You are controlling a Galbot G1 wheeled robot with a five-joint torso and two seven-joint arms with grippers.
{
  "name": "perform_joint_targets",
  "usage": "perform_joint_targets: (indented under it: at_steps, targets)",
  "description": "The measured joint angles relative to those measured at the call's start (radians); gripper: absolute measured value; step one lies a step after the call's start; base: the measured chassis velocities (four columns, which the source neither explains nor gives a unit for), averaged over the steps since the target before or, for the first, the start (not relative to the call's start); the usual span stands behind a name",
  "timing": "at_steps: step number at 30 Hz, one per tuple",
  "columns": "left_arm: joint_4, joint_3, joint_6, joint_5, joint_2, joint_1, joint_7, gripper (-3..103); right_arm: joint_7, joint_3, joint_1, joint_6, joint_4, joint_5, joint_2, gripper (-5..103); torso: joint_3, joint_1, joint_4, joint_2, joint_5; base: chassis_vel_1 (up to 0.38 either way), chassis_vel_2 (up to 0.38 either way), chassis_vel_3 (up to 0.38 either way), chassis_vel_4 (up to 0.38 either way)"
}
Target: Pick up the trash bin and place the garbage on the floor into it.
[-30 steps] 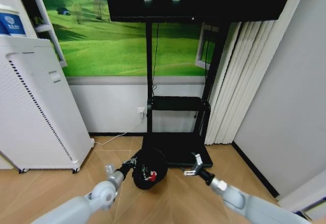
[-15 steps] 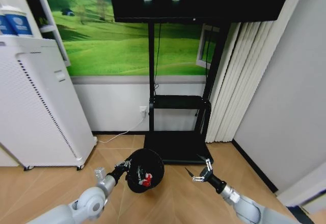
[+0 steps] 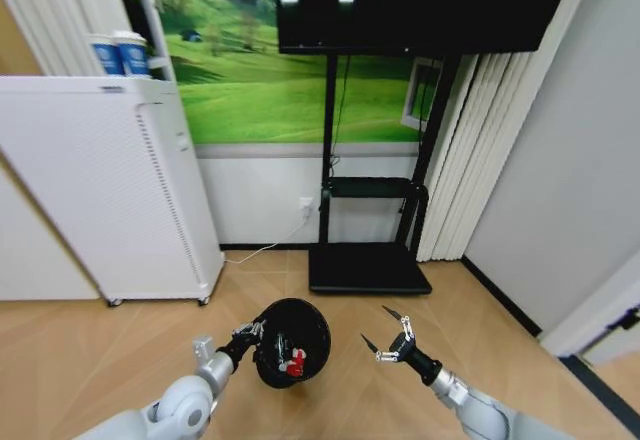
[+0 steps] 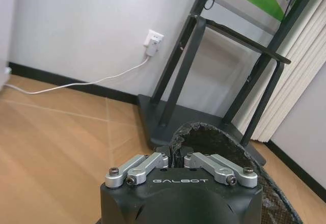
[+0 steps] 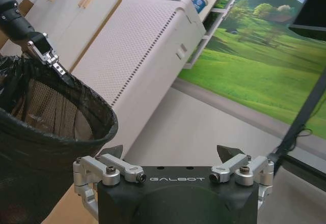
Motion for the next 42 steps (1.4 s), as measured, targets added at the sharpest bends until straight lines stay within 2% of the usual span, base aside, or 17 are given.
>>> perform_joint_targets:
  at_steps: [3, 6, 7, 10, 13, 15, 19, 24, 30, 35, 42]
  targets:
    - [0.003, 0.003, 0.001, 0.002, -0.010, 0.003, -0.001, 7, 0.010, -0.008, 0.001, 0.000, -0.013, -0.002, 0.012, 100, 0.000, 0.000, 0.0004, 0.000, -0.0016, 0.565, 0.140, -0.561, -0.170]
    - [0.010, 0.007, 0.002, 0.008, -0.019, 0.004, -0.001, 7, 0.019, -0.022, 0.012, -0.001, -0.037, -0.001, 0.028, 100, 0.000, 0.000, 0.0004, 0.000, -0.0001, 0.537, 0.233, -0.514, -0.182]
    - [0.014, 0.007, 0.002, 0.010, -0.025, 0.006, -0.001, 7, 0.022, -0.026, 0.019, -0.002, -0.052, -0.002, 0.039, 100, 0.000, 0.000, 0.0003, 0.000, -0.0014, 0.475, 0.230, -0.492, -0.246]
    - [0.022, 0.008, 0.002, 0.017, -0.036, 0.012, -0.001, 7, 0.037, -0.036, 0.031, -0.002, -0.095, -0.010, 0.064, 100, 0.000, 0.000, 0.0000, 0.000, -0.0007, 0.448, 0.268, -0.437, -0.266]
    - [0.028, 0.008, 0.003, 0.020, -0.041, 0.020, -0.001, 7, 0.040, -0.037, 0.031, -0.002, -0.106, -0.001, 0.070, 100, 0.000, 0.000, 0.0002, 0.000, -0.0015, 0.353, 0.331, -0.336, -0.345]
    - [0.032, 0.008, 0.002, 0.023, -0.044, 0.022, -0.001, 7, 0.041, -0.035, 0.027, -0.002, -0.108, 0.013, 0.071, 100, 0.000, 0.000, 0.0000, 0.000, 0.0000, 0.317, 0.371, -0.336, -0.393]
    - [0.040, 0.007, 0.002, 0.022, -0.052, 0.022, -0.001, 7, 0.041, -0.024, 0.019, -0.002, -0.109, 0.028, 0.070, 100, 0.000, 0.001, 0.0005, 0.000, -0.0014, 0.277, 0.340, -0.262, -0.330]
    - [0.042, 0.011, 0.001, 0.020, -0.062, 0.029, -0.010, 7, 0.041, -0.023, 0.023, -0.002, -0.113, 0.032, 0.070, 100, 0.000, 0.001, 0.0001, 0.000, -0.0009, 0.158, 0.126, -0.123, -0.152]
    - [0.073, 0.027, 0.000, 0.080, -0.069, 0.112, -0.004, 7, 0.042, -0.028, 0.034, -0.002, -0.115, 0.038, 0.076, 100, 0.000, 0.000, 0.0002, 0.000, -0.0007, -0.010, -0.022, 0.020, 0.014]
    - [0.097, 0.026, -0.008, 0.084, -0.074, 0.121, 0.012, 7, 0.042, -0.022, 0.024, -0.002, -0.118, 0.039, 0.072, 100, 0.000, 0.000, -0.0006, 0.000, -0.0006, -0.024, -0.030, 0.018, 0.016]
    - [0.103, 0.024, -0.012, 0.078, -0.066, 0.122, 0.021, 7, 0.047, -0.008, 0.009, -0.002, -0.127, 0.041, 0.075, 100, 0.000, 0.000, 0.0002, 0.000, -0.0009, 0.000, 0.000, 0.000, 0.000]
